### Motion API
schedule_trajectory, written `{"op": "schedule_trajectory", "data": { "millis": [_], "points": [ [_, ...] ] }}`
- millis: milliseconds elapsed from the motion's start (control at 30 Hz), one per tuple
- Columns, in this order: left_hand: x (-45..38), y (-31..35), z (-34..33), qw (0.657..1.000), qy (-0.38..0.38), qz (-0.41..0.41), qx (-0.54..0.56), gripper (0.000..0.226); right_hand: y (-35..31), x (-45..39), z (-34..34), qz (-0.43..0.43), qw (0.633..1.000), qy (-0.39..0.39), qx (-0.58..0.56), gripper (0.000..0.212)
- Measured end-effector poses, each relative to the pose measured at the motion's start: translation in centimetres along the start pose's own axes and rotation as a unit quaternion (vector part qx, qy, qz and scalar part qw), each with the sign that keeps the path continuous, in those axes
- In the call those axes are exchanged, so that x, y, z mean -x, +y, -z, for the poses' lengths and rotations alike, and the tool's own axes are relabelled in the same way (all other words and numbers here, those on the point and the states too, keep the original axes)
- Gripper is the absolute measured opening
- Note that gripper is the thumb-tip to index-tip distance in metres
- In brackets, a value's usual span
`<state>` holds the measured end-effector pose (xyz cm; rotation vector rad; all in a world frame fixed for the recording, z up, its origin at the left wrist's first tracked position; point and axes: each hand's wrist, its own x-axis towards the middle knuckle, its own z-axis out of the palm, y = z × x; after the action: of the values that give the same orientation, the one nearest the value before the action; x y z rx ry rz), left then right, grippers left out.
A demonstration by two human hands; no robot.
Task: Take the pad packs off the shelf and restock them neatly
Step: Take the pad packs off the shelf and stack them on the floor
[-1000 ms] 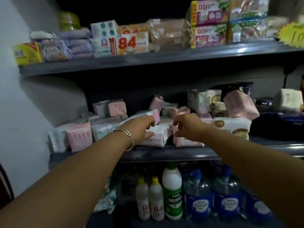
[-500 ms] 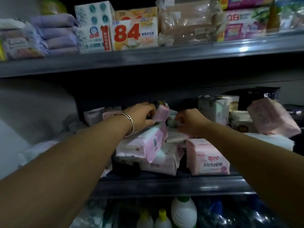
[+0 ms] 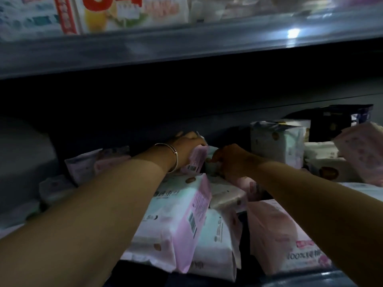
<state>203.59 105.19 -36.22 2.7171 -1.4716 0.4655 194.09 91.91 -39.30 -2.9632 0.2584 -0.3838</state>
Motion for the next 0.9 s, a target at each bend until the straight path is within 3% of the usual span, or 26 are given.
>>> {"op": "schedule_trajectory", "data": {
  "millis": [133,200,400,533,633,767,900],
  "points": [
    [-2.4,-1.4,-1.7,1.0,-0.007,0.001,0.004,0.054,0.6,-3.7,-0.4,-0.026,0.997,0.062,-0.033,0.028],
    [-3.6,-1.9,-2.4,0.998,-0.003,-0.042,-0.055,0.047,1.5,-5.2,-0.6,-0.044,0.995,0.076,-0.046,0.032],
    [-5.8,-1.9,-2.1,0.986,-0.05,-0.068,-0.145,0.053,3.5,-7.7,-1.4,-0.103,0.993,-0.046,-0.024,0.048],
    [-6.4,-2.2,-2.2,0.959,-0.024,-0.111,-0.261,0.05,3.8,-9.4,-2.2,-0.097,0.99,-0.093,0.038,0.059],
    [-6.3,-2.2,-1.8,0.945,-0.004,-0.125,-0.302,0.043,3.6,-10.0,-2.5,-0.118,0.979,-0.108,0.126,0.081],
    [-5.5,-2.7,-0.9,0.94,-0.016,-0.084,-0.33,0.055,2.8,-9.3,-2.6,-0.13,0.978,-0.066,0.149,0.091],
    [-4.3,-3.0,-0.4,0.932,-0.017,-0.039,-0.359,0.063,1.7,-8.8,-4.1,-0.093,0.991,0.014,0.093,0.07]
  ]
}}
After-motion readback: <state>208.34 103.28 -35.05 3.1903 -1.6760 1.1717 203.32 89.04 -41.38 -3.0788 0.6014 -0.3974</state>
